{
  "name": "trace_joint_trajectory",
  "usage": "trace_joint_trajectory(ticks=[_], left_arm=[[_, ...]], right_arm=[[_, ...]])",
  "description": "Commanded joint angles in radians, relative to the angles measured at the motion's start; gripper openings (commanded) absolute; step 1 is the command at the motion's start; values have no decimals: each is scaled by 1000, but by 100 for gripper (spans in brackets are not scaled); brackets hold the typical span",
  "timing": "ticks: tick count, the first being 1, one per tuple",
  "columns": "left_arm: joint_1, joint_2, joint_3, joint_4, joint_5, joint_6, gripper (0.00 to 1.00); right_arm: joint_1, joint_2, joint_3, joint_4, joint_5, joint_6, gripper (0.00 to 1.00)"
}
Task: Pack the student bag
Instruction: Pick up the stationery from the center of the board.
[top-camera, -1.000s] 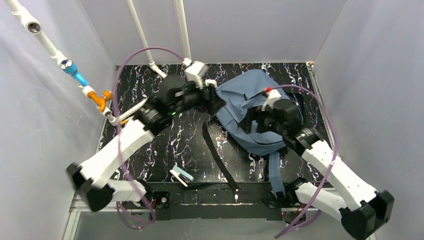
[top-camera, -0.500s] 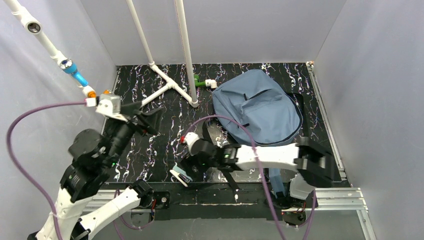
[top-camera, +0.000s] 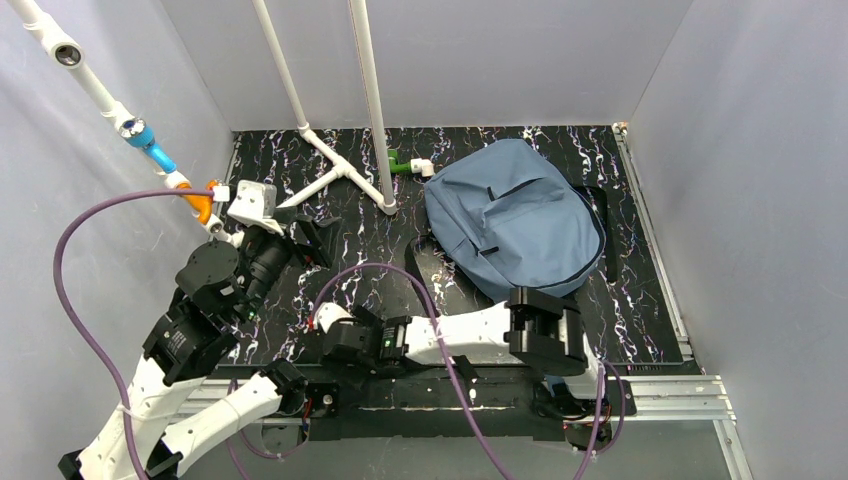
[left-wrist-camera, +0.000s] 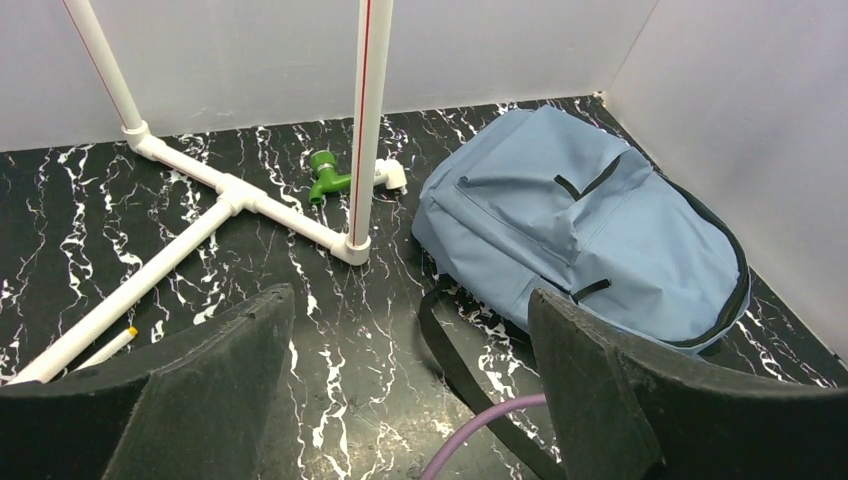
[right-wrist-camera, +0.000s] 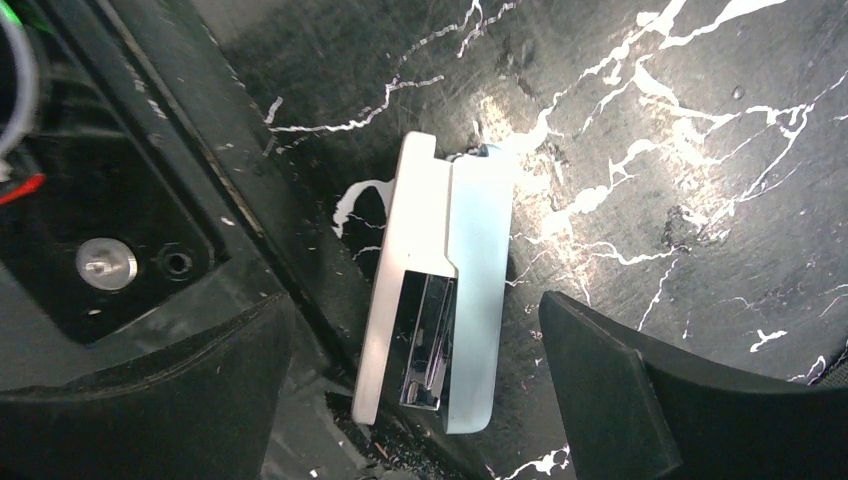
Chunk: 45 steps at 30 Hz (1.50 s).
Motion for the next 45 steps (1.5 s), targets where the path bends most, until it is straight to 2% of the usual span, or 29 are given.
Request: trace_joint_trajectory(ticks=[1, 4, 7, 15, 18, 22, 25, 28, 29, 30, 31, 32, 34, 35, 36, 37, 38, 45], left_arm=[[2, -18, -6, 2, -3, 4, 86], [2, -29, -13, -5, -3, 5, 86], [2, -35, -22, -7, -10, 5, 86], [3, -13, -29, -6, 8, -16, 87], [3, -2, -32, -6, 15, -19, 87], [2, 4, -41, -5, 9, -21, 87], [2, 9, -41, 1, 12, -27, 87], [2, 43, -46, 16, 18, -37, 87], [2, 92, -61, 34, 53, -64, 88], [3, 142, -68, 48, 101, -88, 89], [2, 261, -53, 68, 204, -125, 89], [2, 356, -28, 88, 279, -134, 89], [-2, 536, 55, 141, 391, -142, 87], [-17, 648, 121, 189, 456, -138, 84], [-57, 756, 205, 225, 460, -106, 84], [-121, 885, 296, 261, 423, -6, 84], [-155, 973, 366, 264, 375, 58, 84], [-193, 1285, 630, 279, 207, 294, 85]], right_arm=[[6, 54, 63, -71, 93, -20, 98], [7, 53, 49, -46, 84, -10, 96], [7, 24, 8, 1, 76, -2, 85], [4, -4, -10, 61, 79, -4, 44], [-5, -39, -16, 82, 85, 2, 36], [-66, -170, -97, 192, 30, 17, 33], [-182, -306, -160, 276, -83, 73, 31], [-392, -507, -259, 330, -203, 122, 31], [-492, -633, -295, 241, -157, 93, 31], [-536, -698, -311, 177, -76, 64, 33], [-597, -832, -333, 34, 75, 1, 34], [-645, -894, -350, -27, 153, -24, 34], [-770, -968, -385, -82, 186, -65, 34], [-879, -985, -400, -111, 146, -84, 33], [-1000, -972, -406, -123, 50, -86, 31], [-1136, -949, -413, -113, -102, -74, 29], [-1217, -919, -415, -97, -202, -54, 29], [-1487, -800, -417, -28, -543, 49, 24]])
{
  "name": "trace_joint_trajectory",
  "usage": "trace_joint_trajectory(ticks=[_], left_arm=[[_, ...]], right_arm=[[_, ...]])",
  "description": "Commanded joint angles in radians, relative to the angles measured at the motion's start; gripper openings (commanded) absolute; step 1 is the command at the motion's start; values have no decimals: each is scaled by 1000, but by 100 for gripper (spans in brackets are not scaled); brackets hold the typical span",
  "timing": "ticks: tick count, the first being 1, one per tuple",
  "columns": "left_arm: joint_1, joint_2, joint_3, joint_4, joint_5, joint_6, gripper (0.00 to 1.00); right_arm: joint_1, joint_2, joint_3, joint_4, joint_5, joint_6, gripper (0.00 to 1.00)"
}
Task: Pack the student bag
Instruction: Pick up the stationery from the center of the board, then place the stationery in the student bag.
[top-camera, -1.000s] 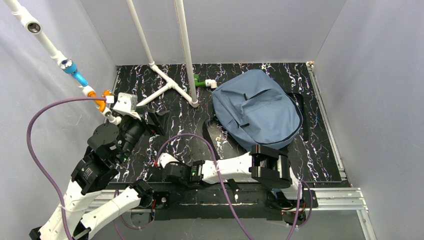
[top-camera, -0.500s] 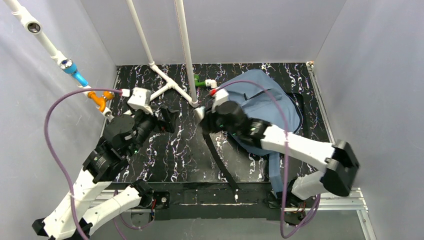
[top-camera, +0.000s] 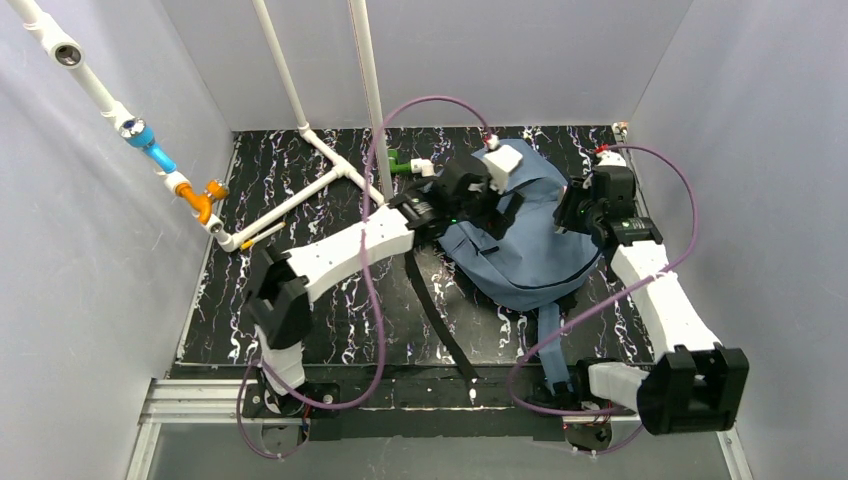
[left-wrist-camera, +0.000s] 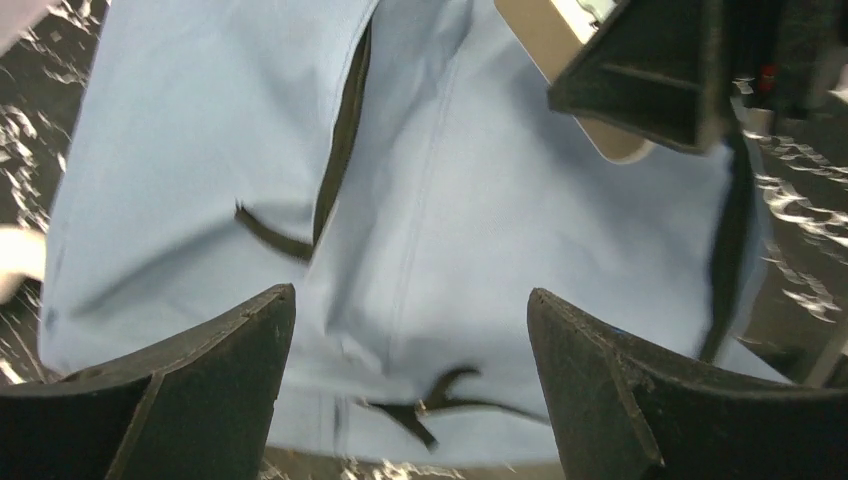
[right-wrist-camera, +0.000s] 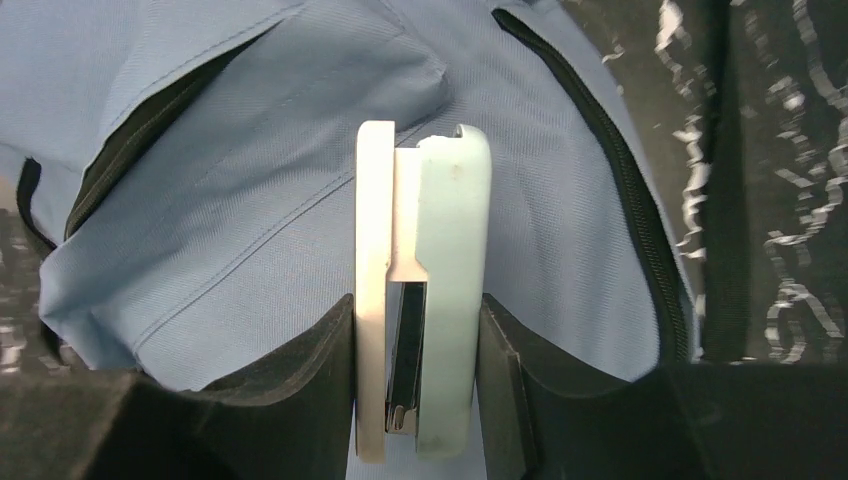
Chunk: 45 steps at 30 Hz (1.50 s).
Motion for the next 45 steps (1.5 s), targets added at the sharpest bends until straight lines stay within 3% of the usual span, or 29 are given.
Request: trace_joint_trajectory(ticks=[1, 8, 13, 15, 23, 28, 32, 39, 45], left_arm=[[2, 136, 165, 15, -116, 211, 84], [2, 300, 328, 33, -212, 262, 79], [11, 332, 334, 91, -267, 254, 61], [25, 340, 341, 95, -244, 222, 56], [50, 430, 471, 69, -136, 155, 49], [53, 470, 538, 36, -104, 171, 26], [54, 427, 514, 69, -47, 174, 0], [53, 310, 429, 142, 58, 108, 0], [54, 237, 304, 211, 154, 14, 0]], right_arm=[[-143, 22, -12, 111, -355, 89, 24], [-184, 47, -69, 254, -533, 170, 24], [-184, 78, -126, 385, -663, 209, 25], [-182, 121, -127, 408, -737, 213, 24], [-174, 222, -155, 579, -843, 302, 23], [-173, 255, -141, 639, -852, 373, 23], [-163, 313, -138, 755, -878, 501, 23], [-154, 401, -181, 1035, -858, 790, 23], [-153, 532, -236, 1549, -763, 1217, 25]])
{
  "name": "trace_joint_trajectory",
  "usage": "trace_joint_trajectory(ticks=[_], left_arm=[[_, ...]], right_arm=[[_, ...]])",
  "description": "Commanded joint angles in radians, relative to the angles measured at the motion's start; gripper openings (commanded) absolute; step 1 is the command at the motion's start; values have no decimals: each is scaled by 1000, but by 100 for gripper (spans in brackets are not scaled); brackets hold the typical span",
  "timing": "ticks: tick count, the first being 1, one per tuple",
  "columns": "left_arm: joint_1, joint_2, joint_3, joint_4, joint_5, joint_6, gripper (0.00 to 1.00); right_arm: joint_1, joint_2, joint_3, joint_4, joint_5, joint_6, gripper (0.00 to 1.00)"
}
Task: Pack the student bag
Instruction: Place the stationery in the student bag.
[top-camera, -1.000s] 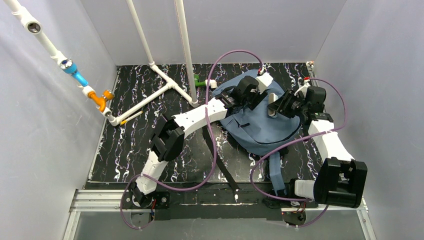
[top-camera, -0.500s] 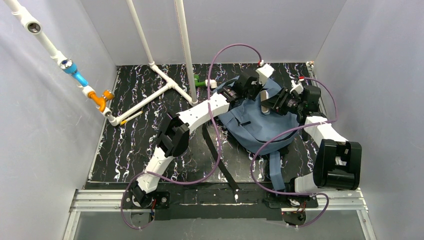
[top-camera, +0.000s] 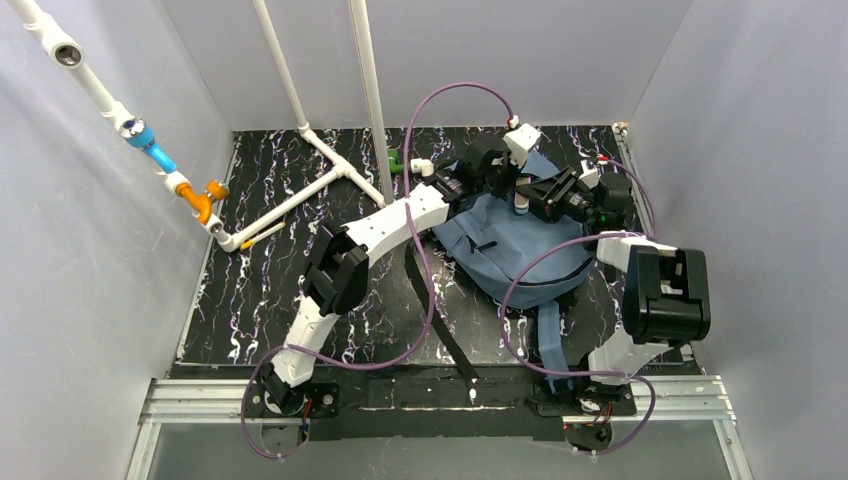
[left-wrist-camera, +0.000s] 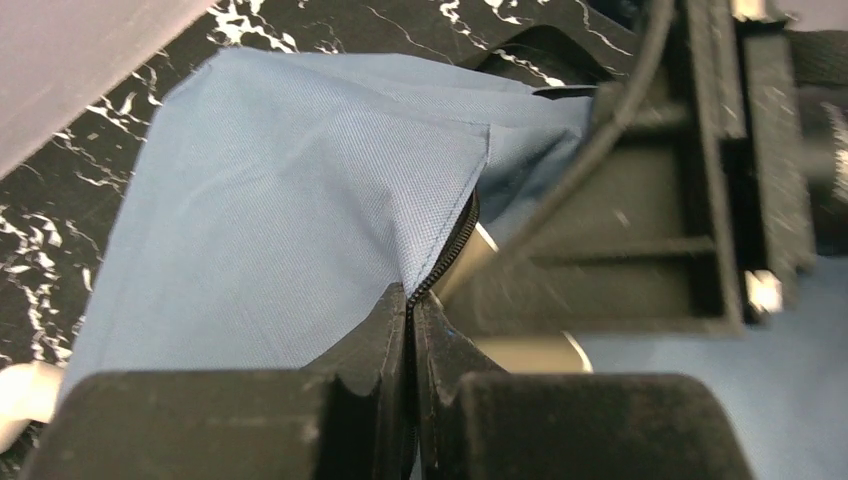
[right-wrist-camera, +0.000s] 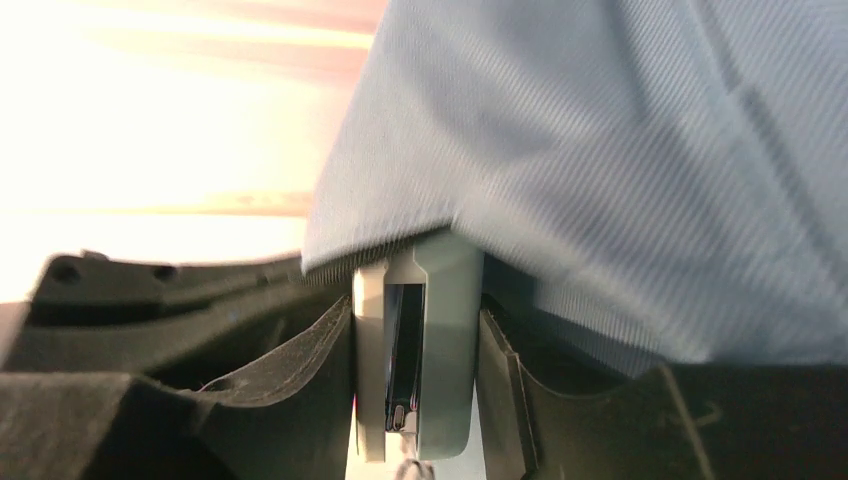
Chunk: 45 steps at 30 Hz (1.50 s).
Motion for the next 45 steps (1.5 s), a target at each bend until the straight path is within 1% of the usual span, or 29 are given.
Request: trace_joint_trajectory(ticks=[1, 3, 5, 6, 7, 8, 9, 10, 11, 12, 13, 15, 16, 20, 24, 27, 31, 35, 36, 39, 42, 44, 45], left_arm=[[-14, -174, -99, 120, 114, -97, 0], [-14, -177, -100, 105, 125, -107, 0], [-14, -182, -104, 103, 143, -120, 0], [-14, -184, -107, 105, 150, -123, 0], [-14, -186, -109, 106, 158, -129, 0], [-14, -187, -109, 106, 162, -130, 0], [-14, -188, -107, 104, 166, -130, 0], [-15, -190, -106, 99, 167, -129, 0], [-14, -191, -108, 97, 166, -126, 0], [-14, -191, -110, 96, 161, -123, 0], [-14, -191, -113, 94, 150, -122, 0], [-13, -192, -119, 90, 132, -124, 0], [-12, -193, -124, 89, 128, -127, 0], [-7, -201, -151, 102, 120, -143, 0], [-3, -213, -161, 97, 111, -155, 0], [-1, -220, -172, 100, 111, -159, 0], [1, -221, -180, 92, 117, -164, 0], [3, -227, -188, 93, 117, -166, 0], [2, -228, -190, 93, 119, -166, 0], [2, -229, -197, 94, 121, -171, 0], [2, -229, -202, 94, 126, -174, 0], [3, -229, -203, 92, 129, -176, 0], [3, -230, -204, 93, 131, -178, 0]], right_arm=[[6, 100, -38, 518, 120, 411, 25], [6, 136, -72, 607, 211, 492, 26], [10, 166, -103, 663, 310, 541, 34], [16, 176, -92, 651, 340, 534, 37], [25, 182, -66, 617, 331, 506, 43], [38, 183, -33, 573, 310, 469, 45], [48, 173, -8, 522, 287, 414, 51], [83, 155, 20, 430, 268, 343, 59], [104, 128, 55, 284, 256, 251, 69], [120, 106, 91, 125, 250, 145, 77], [130, 78, 111, 4, 257, 64, 84], [134, 15, 94, -99, 290, -33, 97], [133, -18, 84, -130, 308, -63, 98], [131, -88, 147, -393, 320, -247, 98], [131, -148, 174, -572, 352, -442, 98], [131, -178, 182, -650, 368, -587, 98], [133, -214, 188, -705, 388, -734, 98], [133, -235, 179, -730, 430, -851, 93], [133, -240, 178, -740, 433, -870, 90], [133, -269, 155, -717, 433, -895, 76], [132, -298, 126, -683, 435, -889, 69], [132, -303, 110, -618, 420, -852, 57], [132, -295, 110, -597, 408, -820, 49]])
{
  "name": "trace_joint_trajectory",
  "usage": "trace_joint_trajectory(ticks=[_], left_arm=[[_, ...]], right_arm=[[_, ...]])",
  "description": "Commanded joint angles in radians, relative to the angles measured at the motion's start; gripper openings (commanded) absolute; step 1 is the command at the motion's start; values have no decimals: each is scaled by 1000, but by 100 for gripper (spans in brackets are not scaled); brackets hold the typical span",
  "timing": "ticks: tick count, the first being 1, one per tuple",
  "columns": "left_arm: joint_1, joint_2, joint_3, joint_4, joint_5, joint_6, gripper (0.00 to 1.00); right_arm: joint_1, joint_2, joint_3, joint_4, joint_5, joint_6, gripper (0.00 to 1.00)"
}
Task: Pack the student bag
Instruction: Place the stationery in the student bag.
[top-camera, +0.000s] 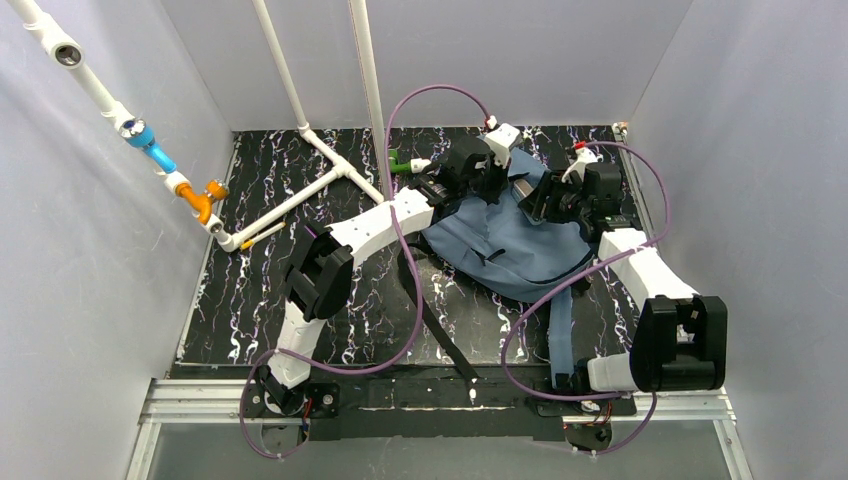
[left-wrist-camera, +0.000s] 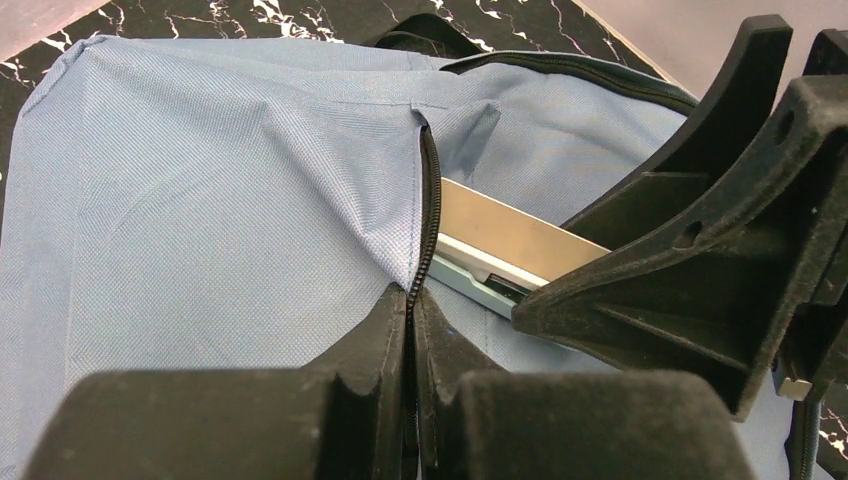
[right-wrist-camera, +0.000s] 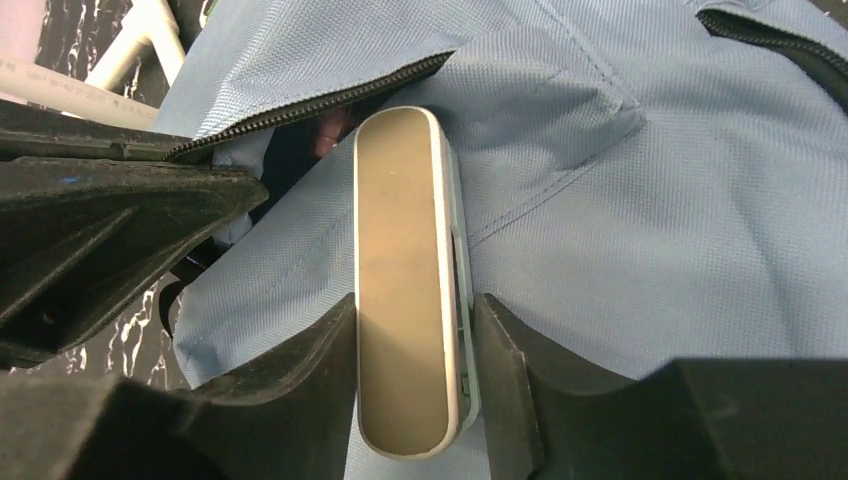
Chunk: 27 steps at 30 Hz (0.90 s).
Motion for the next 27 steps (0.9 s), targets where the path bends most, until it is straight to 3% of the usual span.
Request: trace_joint_trajectory(ticks=[1, 3, 6, 10, 12, 14, 16, 18, 20, 22, 24, 27], left_arm=[[-25, -106, -7, 10, 75, -28, 0], [-25, -109, -7, 9, 86, -40, 0], [-26, -116, -5, 9, 117, -53, 0], [-25, -122, -1, -1, 157, -42, 0], [-25, -127, -8, 0, 173, -30, 0], [-25, -126, -8, 0, 182, -25, 0], [-26, -119, -2, 0, 183, -29, 0], [-22, -120, 4, 0, 147, -27, 0], [-12, -124, 4, 0, 158, -22, 0], [-4, -119, 17, -38, 177, -22, 0], [-2, -112, 34, -60, 187, -19, 0], [0, -109, 24, -51, 176, -20, 0]], right_arm=[[1, -15, -12, 118, -39, 62, 42], [1, 31, -4, 200, -131, 169, 36], [1, 123, -3, 413, -275, 387, 34], [-17, 277, 10, 686, -331, 723, 32], [-40, 344, -11, 822, -310, 912, 31], [-54, 410, -88, 1134, -214, 1147, 30], [-50, 474, -114, 1283, -121, 1236, 30], [-33, 523, -91, 1360, -114, 1278, 40], [-16, 543, -51, 1379, -138, 1259, 49], [-12, 519, 16, 1179, -217, 1082, 53], [-2, 458, 12, 926, -193, 869, 61], [5, 382, -58, 826, -187, 789, 66]])
